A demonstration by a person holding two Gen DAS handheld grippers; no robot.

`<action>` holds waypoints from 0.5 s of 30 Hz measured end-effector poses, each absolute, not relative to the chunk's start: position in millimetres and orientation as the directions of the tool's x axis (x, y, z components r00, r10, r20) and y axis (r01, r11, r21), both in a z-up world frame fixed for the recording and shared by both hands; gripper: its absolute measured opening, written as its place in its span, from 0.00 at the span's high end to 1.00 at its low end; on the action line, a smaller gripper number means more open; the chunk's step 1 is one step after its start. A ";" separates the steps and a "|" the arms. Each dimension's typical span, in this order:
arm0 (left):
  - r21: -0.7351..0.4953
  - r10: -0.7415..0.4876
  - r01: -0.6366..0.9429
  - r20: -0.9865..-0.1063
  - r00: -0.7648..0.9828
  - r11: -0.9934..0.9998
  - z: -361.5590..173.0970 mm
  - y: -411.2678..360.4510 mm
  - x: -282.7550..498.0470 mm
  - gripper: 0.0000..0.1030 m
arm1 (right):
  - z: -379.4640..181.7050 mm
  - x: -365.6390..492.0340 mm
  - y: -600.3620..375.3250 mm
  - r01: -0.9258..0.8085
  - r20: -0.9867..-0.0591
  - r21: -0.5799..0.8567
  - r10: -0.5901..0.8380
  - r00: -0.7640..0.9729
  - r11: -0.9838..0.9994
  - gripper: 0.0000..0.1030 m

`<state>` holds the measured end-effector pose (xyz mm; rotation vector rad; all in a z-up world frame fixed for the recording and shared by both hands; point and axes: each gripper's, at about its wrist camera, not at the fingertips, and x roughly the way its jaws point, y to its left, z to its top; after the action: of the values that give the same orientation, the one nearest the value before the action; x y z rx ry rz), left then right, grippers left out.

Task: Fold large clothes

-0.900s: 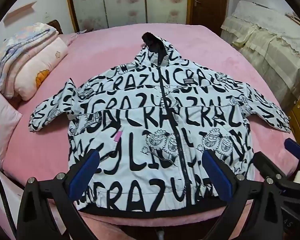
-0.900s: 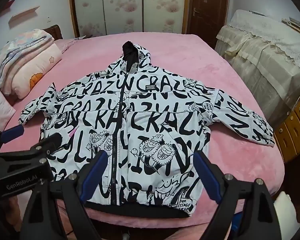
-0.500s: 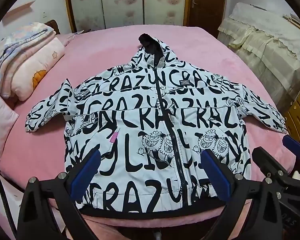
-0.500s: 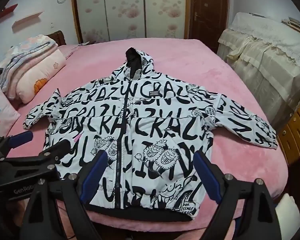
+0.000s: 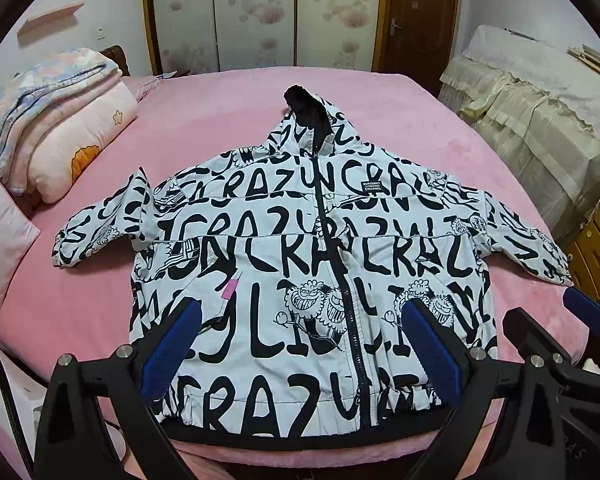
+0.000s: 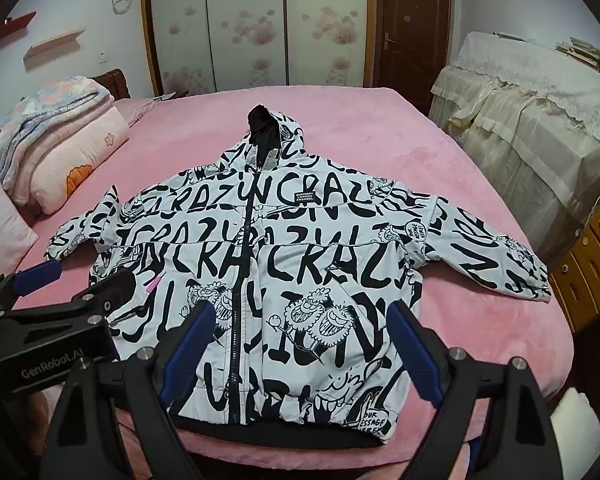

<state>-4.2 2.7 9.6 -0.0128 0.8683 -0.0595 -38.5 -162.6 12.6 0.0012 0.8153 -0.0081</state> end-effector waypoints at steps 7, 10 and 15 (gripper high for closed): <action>-0.031 -0.035 0.018 -0.729 0.683 0.999 14.6 8.1 -7.9 0.03 | 17.6 -40.0 -170.3 0.034 -0.712 0.043 0.006 0.702 0.999 0.15; -0.029 -0.038 0.025 -0.730 0.683 0.999 15.5 8.6 -7.8 0.03 | 18.7 -40.5 -171.5 0.039 -0.708 0.049 0.007 0.706 0.998 0.15; -0.010 -0.030 0.033 -0.726 0.687 0.999 16.4 8.0 -7.5 0.03 | 18.8 -39.9 -170.9 0.037 -0.711 0.045 0.006 0.703 0.998 0.15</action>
<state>-7.5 8.0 16.4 0.0037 0.8126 -0.0354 -39.9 -170.9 18.8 0.0574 0.7915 -0.0172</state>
